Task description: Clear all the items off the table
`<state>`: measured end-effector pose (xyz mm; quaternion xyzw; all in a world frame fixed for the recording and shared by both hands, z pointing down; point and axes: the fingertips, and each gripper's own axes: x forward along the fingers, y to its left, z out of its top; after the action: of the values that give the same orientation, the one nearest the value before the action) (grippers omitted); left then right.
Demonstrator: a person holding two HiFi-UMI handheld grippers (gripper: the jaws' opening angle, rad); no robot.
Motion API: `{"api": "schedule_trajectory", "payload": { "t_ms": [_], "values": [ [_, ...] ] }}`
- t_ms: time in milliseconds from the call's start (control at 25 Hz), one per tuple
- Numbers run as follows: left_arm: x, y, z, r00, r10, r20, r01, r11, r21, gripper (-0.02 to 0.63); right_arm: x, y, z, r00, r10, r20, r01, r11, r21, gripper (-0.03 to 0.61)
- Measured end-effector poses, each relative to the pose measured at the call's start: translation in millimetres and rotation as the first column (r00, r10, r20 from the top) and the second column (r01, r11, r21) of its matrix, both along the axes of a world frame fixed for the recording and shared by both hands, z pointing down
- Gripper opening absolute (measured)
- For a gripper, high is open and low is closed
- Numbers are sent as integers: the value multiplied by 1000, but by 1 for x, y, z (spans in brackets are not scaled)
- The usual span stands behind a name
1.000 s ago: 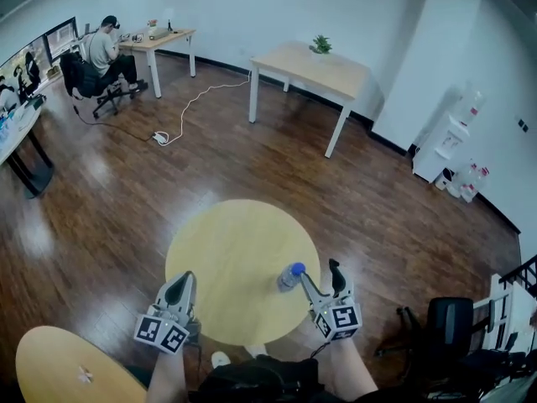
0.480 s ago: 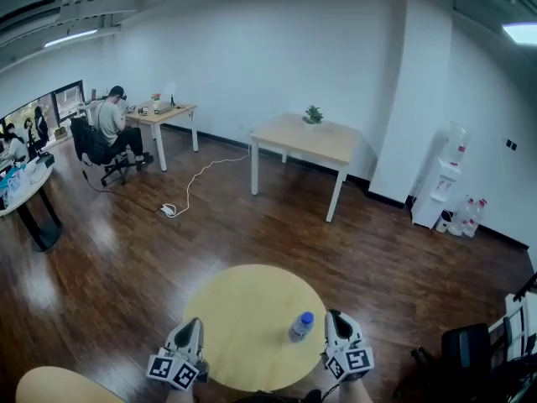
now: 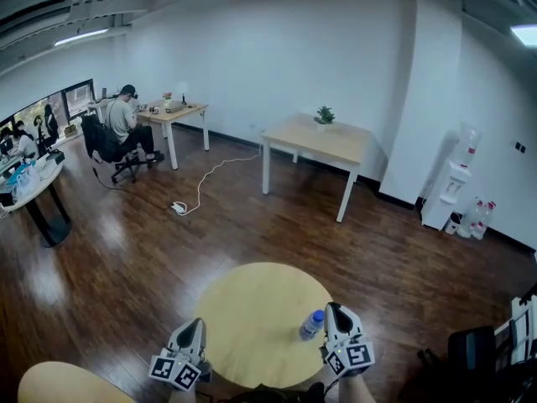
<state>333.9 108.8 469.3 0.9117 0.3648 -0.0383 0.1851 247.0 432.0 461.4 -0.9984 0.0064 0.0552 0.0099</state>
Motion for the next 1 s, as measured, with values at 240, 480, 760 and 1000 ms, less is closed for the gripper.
{"api": "schedule_trajectory", "payload": {
  "t_ms": [240,480,760,1000],
  "values": [
    [-1,-8,3,1000,-5,-10,6,999,46,0,7,-12,2,1000,-27,2,27,1000,-10,2],
    [3,-21,-3,1000,-25,-1,25,999,-38,0,17,-17,-1,998,-56,-6,55,998,-18,2],
    [2,-25,-7,996,-84,4,84,996,-5,0,31,-19,-3,994,-113,0,113,994,-9,2],
    [-1,-46,-2,984,-179,10,179,984,14,0,51,-45,5,976,-216,9,215,976,5,2]
  ]
}}
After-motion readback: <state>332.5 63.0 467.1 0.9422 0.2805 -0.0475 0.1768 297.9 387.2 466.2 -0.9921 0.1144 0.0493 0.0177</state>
